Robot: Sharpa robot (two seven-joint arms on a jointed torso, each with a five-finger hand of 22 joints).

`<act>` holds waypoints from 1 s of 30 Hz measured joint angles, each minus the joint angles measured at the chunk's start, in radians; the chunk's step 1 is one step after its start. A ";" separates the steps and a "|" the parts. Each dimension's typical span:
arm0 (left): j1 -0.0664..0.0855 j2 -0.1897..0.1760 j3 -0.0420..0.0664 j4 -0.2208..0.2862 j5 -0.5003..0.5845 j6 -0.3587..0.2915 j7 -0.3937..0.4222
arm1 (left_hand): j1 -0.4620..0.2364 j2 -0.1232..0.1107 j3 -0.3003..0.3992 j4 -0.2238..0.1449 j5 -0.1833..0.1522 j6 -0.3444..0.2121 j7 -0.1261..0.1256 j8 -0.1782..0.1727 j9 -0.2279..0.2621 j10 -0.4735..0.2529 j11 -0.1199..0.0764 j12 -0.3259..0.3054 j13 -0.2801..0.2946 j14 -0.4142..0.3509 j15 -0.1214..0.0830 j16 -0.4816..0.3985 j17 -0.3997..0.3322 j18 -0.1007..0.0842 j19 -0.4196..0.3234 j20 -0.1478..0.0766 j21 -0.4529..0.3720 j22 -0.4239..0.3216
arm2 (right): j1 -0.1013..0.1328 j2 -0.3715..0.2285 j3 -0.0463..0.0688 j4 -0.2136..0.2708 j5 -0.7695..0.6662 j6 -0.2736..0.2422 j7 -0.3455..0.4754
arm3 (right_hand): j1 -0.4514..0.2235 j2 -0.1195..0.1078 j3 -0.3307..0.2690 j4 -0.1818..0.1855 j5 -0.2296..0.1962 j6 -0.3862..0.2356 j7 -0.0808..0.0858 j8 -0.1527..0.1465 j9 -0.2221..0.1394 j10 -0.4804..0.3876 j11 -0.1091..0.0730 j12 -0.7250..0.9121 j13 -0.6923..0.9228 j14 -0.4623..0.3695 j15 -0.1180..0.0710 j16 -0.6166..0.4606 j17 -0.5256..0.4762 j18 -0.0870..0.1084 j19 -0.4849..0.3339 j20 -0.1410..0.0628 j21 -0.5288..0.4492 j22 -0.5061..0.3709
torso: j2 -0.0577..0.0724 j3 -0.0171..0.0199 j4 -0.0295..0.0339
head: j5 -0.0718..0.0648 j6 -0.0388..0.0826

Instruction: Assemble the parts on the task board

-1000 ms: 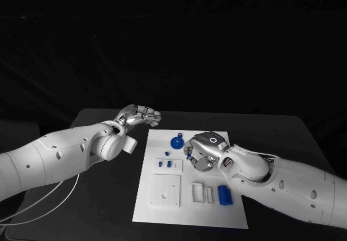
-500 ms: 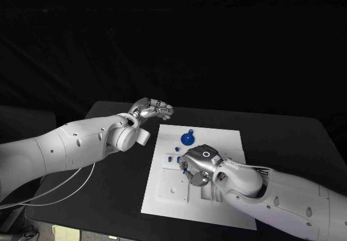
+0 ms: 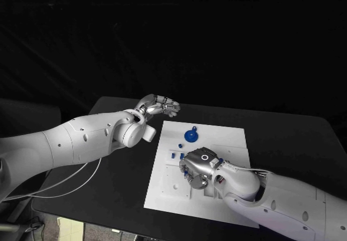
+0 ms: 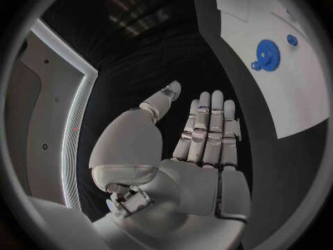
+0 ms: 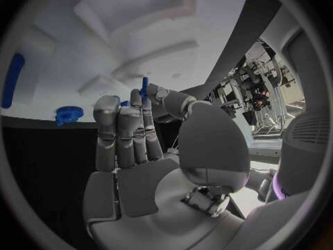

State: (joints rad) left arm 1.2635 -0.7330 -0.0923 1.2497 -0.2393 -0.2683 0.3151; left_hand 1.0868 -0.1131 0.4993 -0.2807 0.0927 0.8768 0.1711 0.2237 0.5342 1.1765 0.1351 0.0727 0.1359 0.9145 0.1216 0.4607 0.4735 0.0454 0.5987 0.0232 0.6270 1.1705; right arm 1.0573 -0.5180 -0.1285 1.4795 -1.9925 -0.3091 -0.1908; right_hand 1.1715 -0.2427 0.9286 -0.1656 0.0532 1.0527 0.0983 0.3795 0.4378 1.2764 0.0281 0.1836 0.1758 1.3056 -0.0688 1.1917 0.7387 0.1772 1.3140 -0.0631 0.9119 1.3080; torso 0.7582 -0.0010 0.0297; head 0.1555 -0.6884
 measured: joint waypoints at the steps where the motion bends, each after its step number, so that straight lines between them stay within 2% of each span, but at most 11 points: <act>1: 0.000 0.000 0.000 0.000 0.000 0.000 0.000 | 0.000 0.000 0.000 0.000 0.000 0.000 0.000 0.000 0.000 0.000 0.000 0.000 0.000 0.000 0.000 -0.003 0.000 0.000 0.000 0.000 0.000 0.000 | -0.001 0.001 -0.001 0.000 -0.001 0.002 -0.001 | 0.000 0.000 0.000 0.000 0.000 0.000 0.000 0.000 0.000 0.000 0.000 0.000 0.000 0.000 0.000 0.000 0.000 0.000 0.000 0.000 0.000 0.000 | 0.000 0.0000 0.0000 | 0.000 0.000; 17: 0.000 0.000 0.000 -0.001 0.003 0.000 0.000 | 0.000 0.000 0.000 0.000 0.000 0.000 0.000 0.000 0.000 0.000 0.000 0.000 0.000 0.000 0.000 -0.004 0.001 0.000 0.000 0.000 0.000 0.001 | -0.004 0.004 -0.002 0.000 -0.009 0.009 -0.006 | 0.000 0.000 0.000 0.000 0.000 0.000 0.000 0.000 0.000 0.000 0.000 -0.002 0.000 0.000 0.000 0.000 -0.001 0.000 0.000 0.000 0.000 0.000 | 0.000 0.0013 -0.0006 | 0.012 -0.012; 30: 0.000 0.001 0.000 -0.003 0.004 0.000 0.000 | 0.000 0.000 0.000 0.000 0.000 0.000 0.000 0.000 -0.001 0.000 0.000 0.000 -0.001 0.000 0.000 -0.004 0.002 0.000 0.000 0.000 -0.004 0.001 | -0.011 -0.001 -0.005 0.003 -0.011 0.015 -0.007 | 0.000 0.000 -0.003 -0.003 0.000 0.000 0.000 0.000 -0.001 0.000 0.000 -0.003 0.002 -0.002 -0.002 0.000 -0.002 0.000 -0.004 -0.002 0.000 0.000 | -0.001 0.0017 -0.0015 | 0.013 -0.016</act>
State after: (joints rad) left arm 1.2635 -0.7318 -0.0923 1.2463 -0.2358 -0.2681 0.3154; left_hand 1.0868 -0.1131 0.4993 -0.2807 0.0927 0.8768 0.1711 0.2237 0.5333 1.1765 0.1351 0.0727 0.1348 0.9146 0.1215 0.4568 0.4751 0.0454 0.5987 0.0232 0.6232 1.1712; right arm 1.0463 -0.5187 -0.1331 1.4826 -2.0035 -0.2942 -0.1973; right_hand 1.1715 -0.2427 0.9259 -0.1683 0.0533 1.0526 0.0982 0.3792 0.4373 1.2765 0.0280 0.1804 0.1776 1.3038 -0.0709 1.1917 0.7370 0.1767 1.3103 -0.0655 0.9119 1.3077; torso 0.7573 0.0008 0.0282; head 0.1682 -0.7049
